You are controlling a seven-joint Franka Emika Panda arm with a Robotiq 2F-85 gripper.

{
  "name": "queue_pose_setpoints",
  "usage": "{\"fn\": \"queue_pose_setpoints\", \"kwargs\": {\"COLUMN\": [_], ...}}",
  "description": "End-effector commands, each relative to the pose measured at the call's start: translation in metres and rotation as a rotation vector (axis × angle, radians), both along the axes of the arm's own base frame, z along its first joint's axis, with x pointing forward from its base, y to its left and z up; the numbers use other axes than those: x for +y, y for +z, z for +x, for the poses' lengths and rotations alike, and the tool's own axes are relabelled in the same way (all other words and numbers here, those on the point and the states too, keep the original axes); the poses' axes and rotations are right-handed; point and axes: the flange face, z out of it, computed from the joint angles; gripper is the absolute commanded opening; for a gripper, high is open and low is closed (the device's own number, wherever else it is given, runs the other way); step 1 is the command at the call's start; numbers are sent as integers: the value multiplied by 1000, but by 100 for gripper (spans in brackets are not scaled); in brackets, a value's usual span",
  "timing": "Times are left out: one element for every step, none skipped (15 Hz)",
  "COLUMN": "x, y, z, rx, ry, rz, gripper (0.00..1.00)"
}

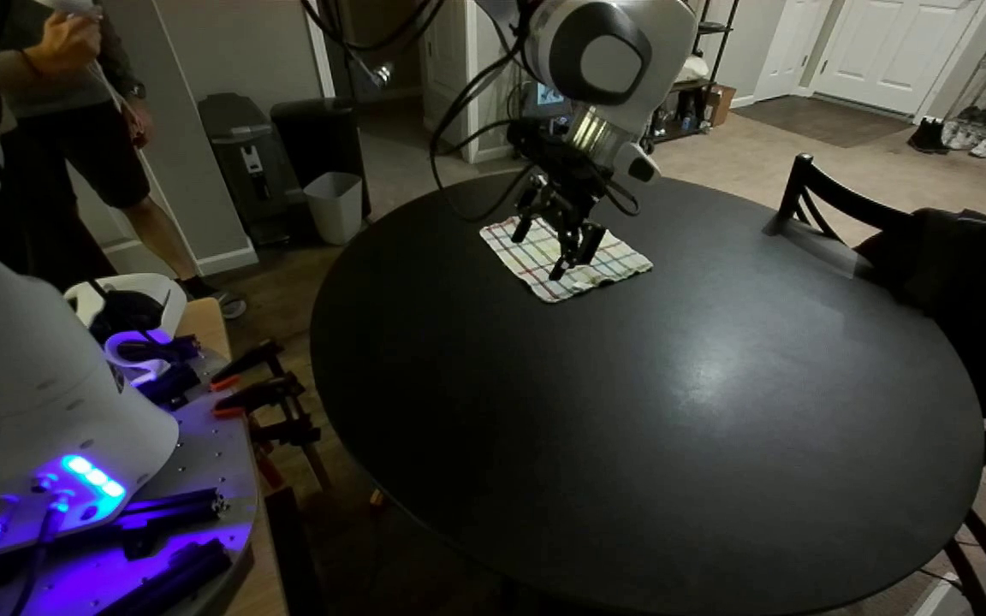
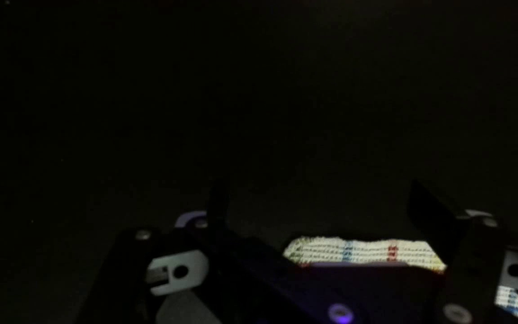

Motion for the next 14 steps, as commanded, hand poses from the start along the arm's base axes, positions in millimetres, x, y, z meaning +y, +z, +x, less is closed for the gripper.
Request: {"fn": "queue_pose_setpoints", "kwargs": {"x": [-2,-2,-2,-2,-1,0,2,3,6,8,10,5,7,8], "y": [-5,-7,-9,-12,-14,-17,-18,-19,-19,-19,-19,-29,-29,-29], "z": [-2,-2,-3,-4,-6,-8,-10,-12,-16,-19,-24,-5,-9,-12], "rx": [-131,-165,-205,-235,-270,-303,-346,-383,-417,-439,-470,-426,-444,-451], "ry": [-52,-57,-61,-63,-69,-76,-84,-95,-102,-108,-118,-90,-95,-95], "rz": [-33,-41,-48,-58,-67,-76,-91,-101,-109,-113,-117,-104,-107,-109], "gripper": [100,100,100,100,100,100,100,100,100,100,100,100,100,100]}}
